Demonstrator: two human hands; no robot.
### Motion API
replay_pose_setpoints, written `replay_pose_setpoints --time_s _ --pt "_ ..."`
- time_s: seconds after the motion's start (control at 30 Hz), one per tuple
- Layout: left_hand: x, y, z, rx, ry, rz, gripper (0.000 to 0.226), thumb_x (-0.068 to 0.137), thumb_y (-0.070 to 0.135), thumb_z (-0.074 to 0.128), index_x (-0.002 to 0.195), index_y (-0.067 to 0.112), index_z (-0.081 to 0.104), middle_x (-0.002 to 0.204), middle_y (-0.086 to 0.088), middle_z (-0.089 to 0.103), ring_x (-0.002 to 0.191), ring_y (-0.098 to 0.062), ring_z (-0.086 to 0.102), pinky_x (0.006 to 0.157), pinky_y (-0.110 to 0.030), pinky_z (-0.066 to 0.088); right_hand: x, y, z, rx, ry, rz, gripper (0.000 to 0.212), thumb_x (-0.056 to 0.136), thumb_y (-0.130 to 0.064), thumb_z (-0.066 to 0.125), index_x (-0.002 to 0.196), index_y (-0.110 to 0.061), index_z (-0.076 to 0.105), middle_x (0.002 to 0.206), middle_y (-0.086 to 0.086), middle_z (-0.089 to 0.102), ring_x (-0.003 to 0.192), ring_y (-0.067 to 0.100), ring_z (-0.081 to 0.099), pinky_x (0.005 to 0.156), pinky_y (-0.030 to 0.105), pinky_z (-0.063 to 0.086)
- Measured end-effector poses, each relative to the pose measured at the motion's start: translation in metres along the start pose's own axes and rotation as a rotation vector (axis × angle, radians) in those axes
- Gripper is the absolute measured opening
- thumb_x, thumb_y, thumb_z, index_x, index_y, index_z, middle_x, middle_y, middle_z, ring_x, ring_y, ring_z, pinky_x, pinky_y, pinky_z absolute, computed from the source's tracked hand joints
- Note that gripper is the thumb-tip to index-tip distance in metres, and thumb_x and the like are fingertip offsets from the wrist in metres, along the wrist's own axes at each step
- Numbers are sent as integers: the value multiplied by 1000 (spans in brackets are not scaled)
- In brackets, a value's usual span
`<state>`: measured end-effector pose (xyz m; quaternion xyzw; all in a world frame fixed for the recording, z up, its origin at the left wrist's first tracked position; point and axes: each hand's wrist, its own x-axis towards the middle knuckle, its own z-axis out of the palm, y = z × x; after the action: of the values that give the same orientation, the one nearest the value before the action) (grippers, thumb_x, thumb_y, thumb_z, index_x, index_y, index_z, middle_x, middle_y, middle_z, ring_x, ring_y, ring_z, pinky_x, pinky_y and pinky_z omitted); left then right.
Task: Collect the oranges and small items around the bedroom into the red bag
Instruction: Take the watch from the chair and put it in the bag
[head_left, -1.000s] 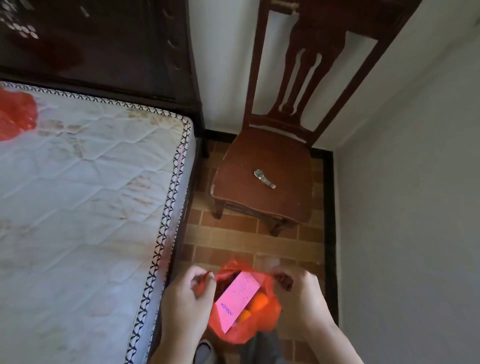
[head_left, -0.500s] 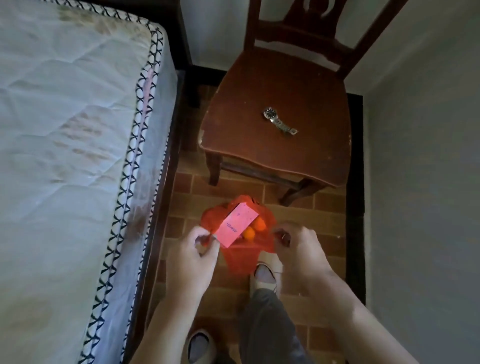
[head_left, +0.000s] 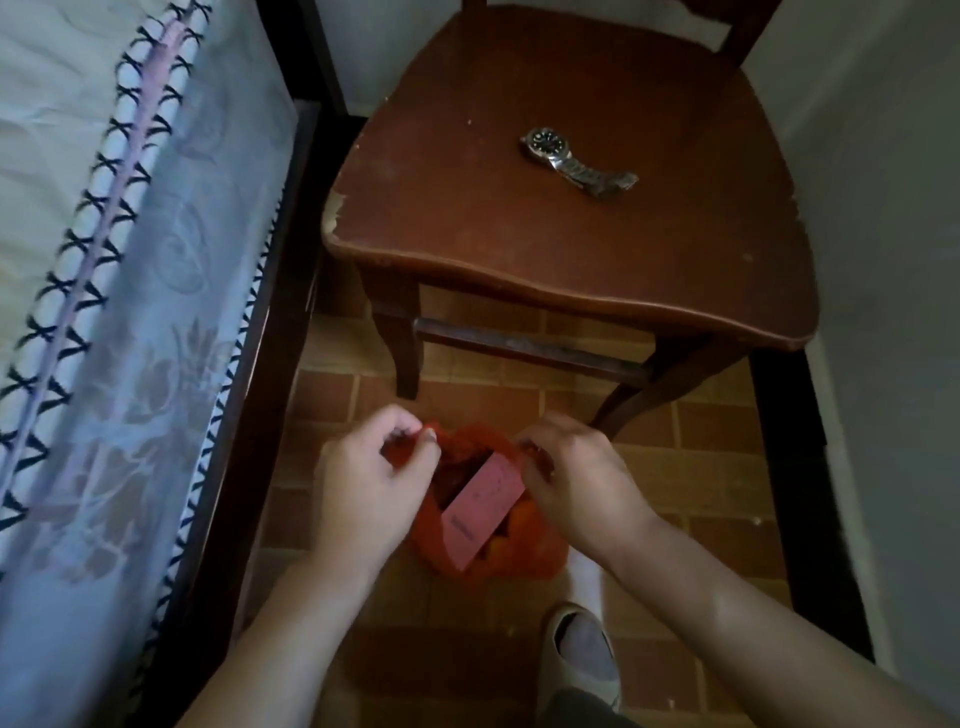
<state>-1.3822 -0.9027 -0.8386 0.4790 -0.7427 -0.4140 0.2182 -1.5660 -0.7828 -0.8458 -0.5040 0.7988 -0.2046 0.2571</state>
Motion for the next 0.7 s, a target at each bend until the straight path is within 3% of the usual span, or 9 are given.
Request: replay_pose_setpoints --time_s 0.17,0.33,0.43,0.53,0.6,0.7 --pt "49 4 19 -10 49 155 23 91 24 72 71 23 61 61 7 62 59 -13 61 55 -30 46 14 15 5 117 297 -37 23 91 -6 71 109 -18 76 96 -15 63 84 -3 60 69 8 47" --pt "58 -9 25 93 37 330 32 89 22 74 67 21 51 64 7 52 60 -12 53 56 -22 37 14 40 29 58 378 -103 20 93 -19 70 113 -21 73 98 -17 59 87 2 60 73 16 51" --pt "60 -23 33 143 7 440 37 84 8 73 63 14 43 79 6 53 73 -16 56 61 -23 39 13 56 67 -182 276 -123 23 95 -32 65 116 -23 69 105 -11 54 95 10 52 82 34 48" --pt "53 -37 49 179 -152 493 37 74 -3 69 61 11 37 94 5 60 90 -16 57 73 -22 42 6 58 89 -319 140 -137 37 95 -41 58 127 -25 64 121 -8 51 108 16 49 89 39 45" --pt "47 -50 61 244 -312 503 40 70 -4 66 62 17 32 99 9 63 96 -14 57 78 -27 46 3 58 99 -356 51 -145 50 96 -46 53 140 -23 57 139 -4 48 130 20 45 104 43 42" --pt "44 -69 74 354 -498 458 39 70 -5 61 67 23 35 99 9 63 99 -16 59 80 -39 52 5 68 114 -435 -70 -184 62 99 -51 48 152 -18 46 162 3 35 155 24 22 124 53 24"
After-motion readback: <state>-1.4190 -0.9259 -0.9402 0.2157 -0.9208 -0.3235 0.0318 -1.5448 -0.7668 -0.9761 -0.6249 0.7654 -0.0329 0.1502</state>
